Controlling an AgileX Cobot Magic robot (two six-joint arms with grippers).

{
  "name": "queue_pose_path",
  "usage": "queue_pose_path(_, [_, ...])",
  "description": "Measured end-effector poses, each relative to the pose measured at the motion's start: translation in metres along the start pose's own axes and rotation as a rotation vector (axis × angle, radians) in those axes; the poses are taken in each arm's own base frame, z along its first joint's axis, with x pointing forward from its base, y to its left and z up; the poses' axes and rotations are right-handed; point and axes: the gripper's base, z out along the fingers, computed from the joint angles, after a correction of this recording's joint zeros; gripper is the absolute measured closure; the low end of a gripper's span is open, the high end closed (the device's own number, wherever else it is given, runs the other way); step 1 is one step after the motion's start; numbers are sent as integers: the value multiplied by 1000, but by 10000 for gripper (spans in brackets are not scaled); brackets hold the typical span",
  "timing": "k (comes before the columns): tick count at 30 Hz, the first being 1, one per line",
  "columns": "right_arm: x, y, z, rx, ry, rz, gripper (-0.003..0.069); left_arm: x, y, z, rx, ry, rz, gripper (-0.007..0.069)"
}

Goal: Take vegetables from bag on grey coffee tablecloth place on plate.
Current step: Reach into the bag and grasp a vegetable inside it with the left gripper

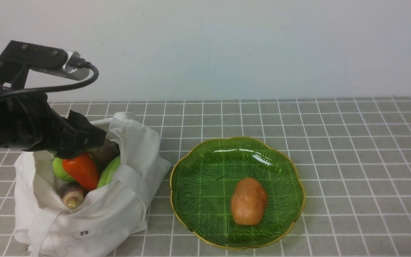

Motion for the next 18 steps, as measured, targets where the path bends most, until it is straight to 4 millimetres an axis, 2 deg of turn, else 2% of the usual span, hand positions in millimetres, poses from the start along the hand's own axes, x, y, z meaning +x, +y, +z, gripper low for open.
queue_pose_path(4, [0, 0, 0, 0, 0, 0, 673, -5, -2, -3, 18, -13, -9, 27])
queue_pose_path(8, [0, 0, 0, 0, 0, 0, 673, -20, -9, -16, 62, -41, -3, 36])
queue_pose_path(12, [0, 0, 0, 0, 0, 0, 673, -36, -19, -41, 93, -107, 23, 78])
queue_pose_path(14, [0, 0, 0, 0, 0, 0, 673, -36, -20, -42, 96, -109, 24, 97])
queue_pose_path(18, [0, 0, 0, 0, 0, 0, 673, -33, -16, -32, 107, -48, 24, 127])
